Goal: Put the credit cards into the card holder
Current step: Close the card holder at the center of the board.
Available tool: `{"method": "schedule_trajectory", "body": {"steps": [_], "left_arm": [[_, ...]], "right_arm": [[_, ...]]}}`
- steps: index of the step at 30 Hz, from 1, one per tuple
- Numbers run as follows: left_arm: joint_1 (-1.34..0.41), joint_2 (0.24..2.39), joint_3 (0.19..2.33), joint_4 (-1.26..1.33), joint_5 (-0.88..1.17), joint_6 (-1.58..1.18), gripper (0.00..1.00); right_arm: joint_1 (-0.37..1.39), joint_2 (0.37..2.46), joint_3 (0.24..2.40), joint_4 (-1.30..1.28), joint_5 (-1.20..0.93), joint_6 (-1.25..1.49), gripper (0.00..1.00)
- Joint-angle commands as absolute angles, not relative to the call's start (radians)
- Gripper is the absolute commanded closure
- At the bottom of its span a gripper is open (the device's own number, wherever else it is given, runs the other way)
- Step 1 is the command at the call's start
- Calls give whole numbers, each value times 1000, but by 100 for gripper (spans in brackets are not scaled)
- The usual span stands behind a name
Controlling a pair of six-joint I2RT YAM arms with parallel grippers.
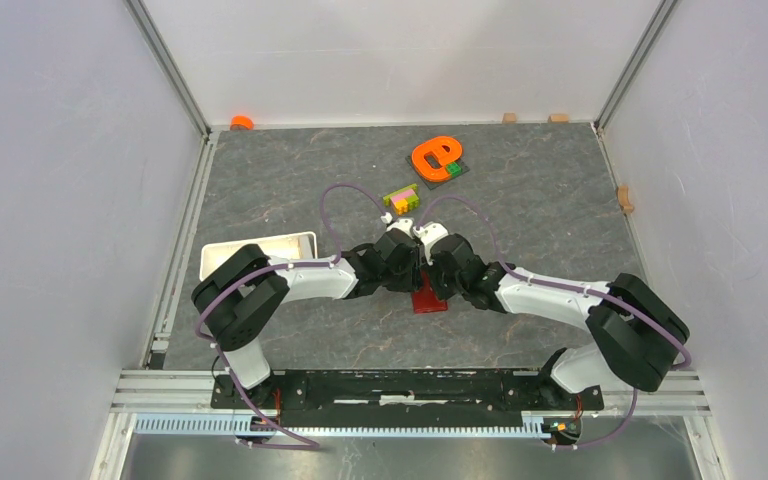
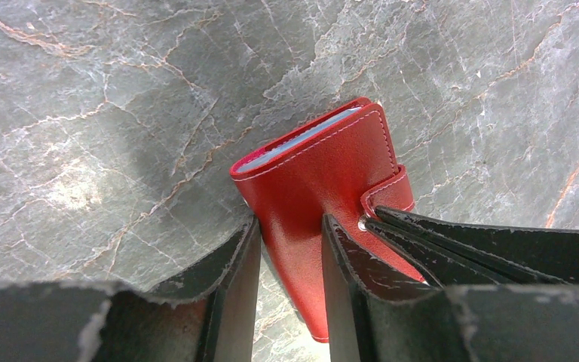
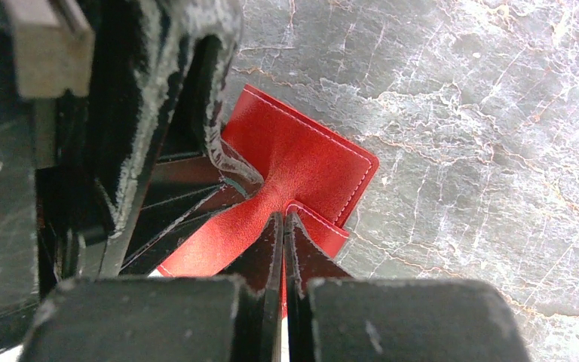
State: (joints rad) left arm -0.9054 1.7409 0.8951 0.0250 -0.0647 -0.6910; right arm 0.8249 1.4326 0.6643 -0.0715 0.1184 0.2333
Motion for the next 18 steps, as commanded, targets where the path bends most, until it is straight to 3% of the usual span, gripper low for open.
{"method": "schedule_trajectory", "body": {"steps": [1, 18], "left_arm": [[-913, 1774, 864, -18, -44, -700, 60], [-913, 1773, 864, -15, -40, -701, 60]], "right_arm": [[842, 1416, 675, -136, 128, 224, 100], [857, 1442, 691, -95, 104, 218, 100]]}}
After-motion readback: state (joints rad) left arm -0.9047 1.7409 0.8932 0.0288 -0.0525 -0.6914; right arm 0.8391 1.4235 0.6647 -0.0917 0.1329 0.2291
